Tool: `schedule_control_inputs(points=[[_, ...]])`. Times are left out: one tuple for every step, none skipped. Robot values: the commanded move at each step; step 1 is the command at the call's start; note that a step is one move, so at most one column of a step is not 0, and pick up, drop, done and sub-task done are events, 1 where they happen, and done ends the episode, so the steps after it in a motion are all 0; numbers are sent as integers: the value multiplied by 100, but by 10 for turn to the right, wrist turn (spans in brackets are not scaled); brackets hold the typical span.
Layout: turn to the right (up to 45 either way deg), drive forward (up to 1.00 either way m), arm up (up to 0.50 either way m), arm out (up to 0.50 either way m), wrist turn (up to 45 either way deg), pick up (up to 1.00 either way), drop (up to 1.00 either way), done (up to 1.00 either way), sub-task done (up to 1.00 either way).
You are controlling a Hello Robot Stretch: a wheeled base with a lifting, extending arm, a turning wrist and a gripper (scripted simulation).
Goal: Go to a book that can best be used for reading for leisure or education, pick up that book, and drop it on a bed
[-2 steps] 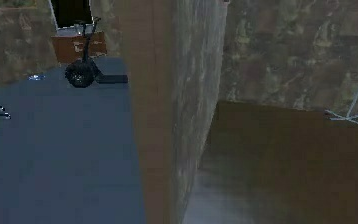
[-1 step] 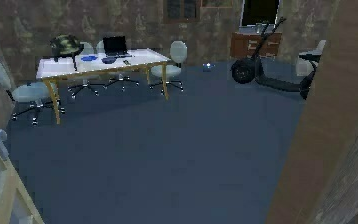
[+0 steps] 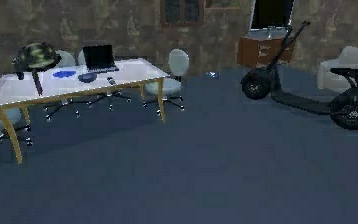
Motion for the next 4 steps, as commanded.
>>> schedule_control_inputs(points=[[450, 0, 0, 0, 0, 0, 0, 0, 0], [90, 0, 0, 0, 0, 0, 0, 0, 0], [0, 70, 0, 0, 0, 0, 0, 0, 0], [-450, 0, 0, 0, 0, 0, 0, 0, 0]])
